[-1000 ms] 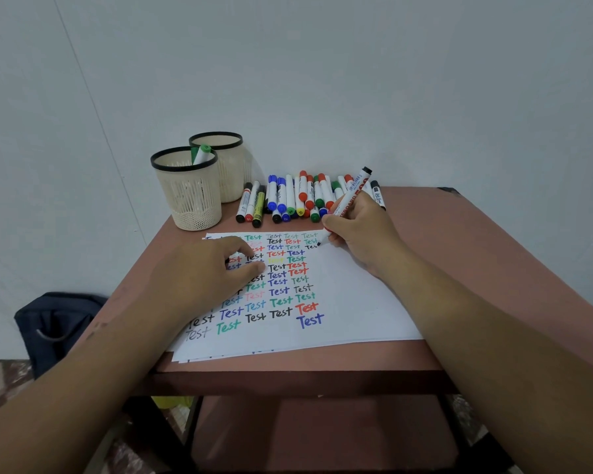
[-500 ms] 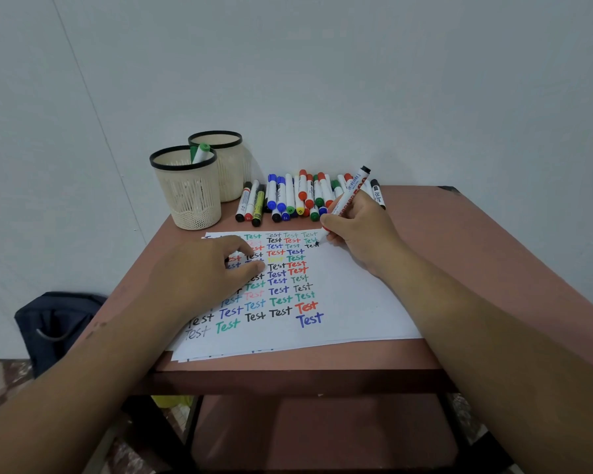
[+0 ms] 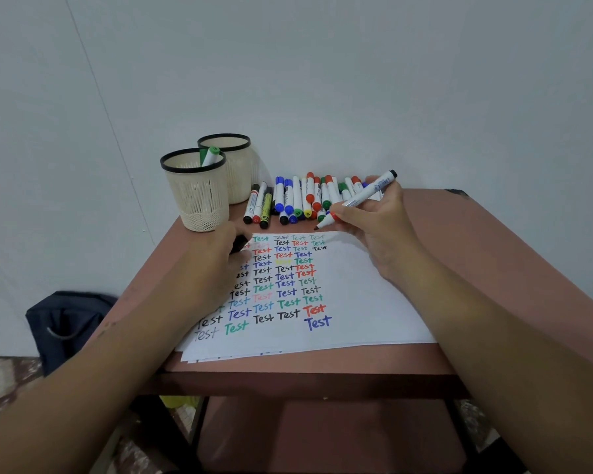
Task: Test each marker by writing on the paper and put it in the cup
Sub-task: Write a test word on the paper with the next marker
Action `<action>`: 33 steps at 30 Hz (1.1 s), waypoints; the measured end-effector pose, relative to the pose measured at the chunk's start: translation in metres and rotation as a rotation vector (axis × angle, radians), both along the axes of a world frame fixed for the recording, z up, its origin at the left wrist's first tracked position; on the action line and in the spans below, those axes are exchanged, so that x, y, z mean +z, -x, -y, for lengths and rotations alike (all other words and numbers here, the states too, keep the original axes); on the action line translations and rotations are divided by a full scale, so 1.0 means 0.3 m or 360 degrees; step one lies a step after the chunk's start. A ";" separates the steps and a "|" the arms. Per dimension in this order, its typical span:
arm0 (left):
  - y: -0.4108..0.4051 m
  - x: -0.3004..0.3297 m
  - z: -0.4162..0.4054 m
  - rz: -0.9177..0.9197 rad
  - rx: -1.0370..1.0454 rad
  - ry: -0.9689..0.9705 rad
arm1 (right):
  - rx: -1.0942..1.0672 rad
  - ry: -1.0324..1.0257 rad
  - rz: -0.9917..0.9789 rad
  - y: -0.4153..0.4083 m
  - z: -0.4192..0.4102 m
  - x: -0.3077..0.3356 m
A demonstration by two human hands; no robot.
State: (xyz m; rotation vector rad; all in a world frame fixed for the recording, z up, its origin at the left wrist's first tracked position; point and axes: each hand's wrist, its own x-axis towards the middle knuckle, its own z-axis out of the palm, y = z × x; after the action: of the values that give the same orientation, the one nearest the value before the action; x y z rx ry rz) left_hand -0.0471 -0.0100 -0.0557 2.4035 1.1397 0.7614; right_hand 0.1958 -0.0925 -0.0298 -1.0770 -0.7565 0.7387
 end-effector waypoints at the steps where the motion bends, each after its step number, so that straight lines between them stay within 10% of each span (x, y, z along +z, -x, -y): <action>1: 0.000 0.004 0.001 -0.0014 -0.0002 -0.0050 | 0.0063 -0.0001 -0.0045 0.010 0.006 0.009; 33: 0.004 0.018 0.009 -0.0012 -0.0274 -0.0277 | 0.0486 0.0146 0.0288 0.079 0.051 0.005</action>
State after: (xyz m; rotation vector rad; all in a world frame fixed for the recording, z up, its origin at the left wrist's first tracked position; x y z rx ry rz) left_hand -0.0483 -0.0128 -0.0501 2.6079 0.8868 0.8249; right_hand 0.1721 -0.1078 -0.0284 -1.1345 -1.0659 0.9499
